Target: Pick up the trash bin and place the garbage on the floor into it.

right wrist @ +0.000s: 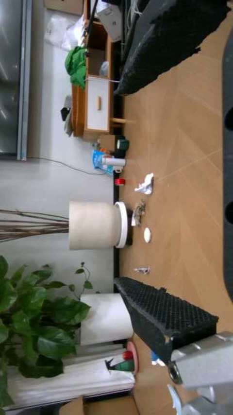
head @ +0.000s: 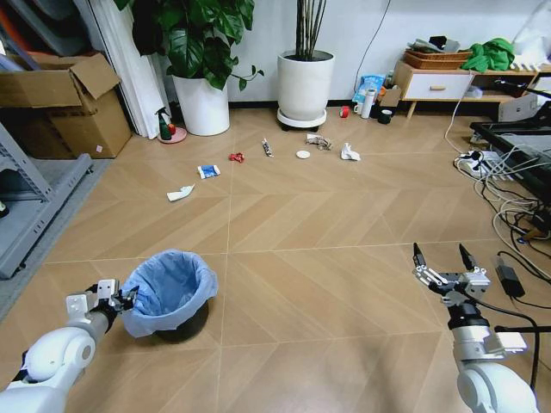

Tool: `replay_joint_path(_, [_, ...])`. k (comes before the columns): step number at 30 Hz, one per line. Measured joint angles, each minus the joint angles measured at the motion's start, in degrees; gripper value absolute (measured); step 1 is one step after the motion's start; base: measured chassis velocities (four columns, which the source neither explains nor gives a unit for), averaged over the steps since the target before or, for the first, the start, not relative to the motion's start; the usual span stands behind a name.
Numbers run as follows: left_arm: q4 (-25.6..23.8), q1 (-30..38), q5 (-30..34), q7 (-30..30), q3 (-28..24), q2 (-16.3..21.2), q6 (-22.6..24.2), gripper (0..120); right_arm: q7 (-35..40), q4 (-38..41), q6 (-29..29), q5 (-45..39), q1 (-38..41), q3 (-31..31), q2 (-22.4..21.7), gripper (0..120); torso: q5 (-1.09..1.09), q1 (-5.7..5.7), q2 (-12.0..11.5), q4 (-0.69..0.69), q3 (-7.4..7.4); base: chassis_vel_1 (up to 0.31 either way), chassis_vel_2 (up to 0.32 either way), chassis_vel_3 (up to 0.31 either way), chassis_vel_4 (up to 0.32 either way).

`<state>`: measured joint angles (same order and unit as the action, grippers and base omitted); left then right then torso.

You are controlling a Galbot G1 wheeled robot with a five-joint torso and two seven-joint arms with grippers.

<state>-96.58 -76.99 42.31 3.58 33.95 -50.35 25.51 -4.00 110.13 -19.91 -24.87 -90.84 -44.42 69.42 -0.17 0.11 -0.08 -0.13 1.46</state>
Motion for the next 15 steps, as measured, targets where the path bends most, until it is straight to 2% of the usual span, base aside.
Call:
replay_joint_path(9, [-2.0, -0.8, 1.5, 0.2, 0.6, -1.0, -0.1, 1, 0.0, 0.2, -0.7, 0.7, -1.0, -0.8, 0.1, 100, -0.05, 0.00, 0.0, 0.00, 0.01, 0.000, 0.000, 0.000, 0.000])
replay_joint_path(11, [-3.3, -0.5, 2.4, 0.8, 1.6, -1.4, -0.4, 1, 0.7, -0.2, -1.6, 2.0, -1.3, -1.0, 0.3, 100, -0.07, 0.00, 0.0, 0.00, 0.01, 0.000, 0.000, 0.000, 0.000])
replay_joint_path(12, [-5.0, -0.3, 2.9, 1.3, 3.0, -1.5, -0.8, 1, 1.8, -0.6, -2.6, 3.9, -1.5, -1.2, 0.7, 100, 0.02, 0.00, 0.0, 0.00, 0.01, 0.000, 0.000, 0.000, 0.000])
replay_joint_path(15, [-7.7, 0.1, 3.8, 1.8, 4.9, -1.6, -1.7, 1, 2.8, -0.7, -2.5, 4.9, -2.0, -1.4, 1.1, 100, -0.01, 0.00, 0.0, 0.00, 0.01, 0.000, 0.000, 0.000, 0.000])
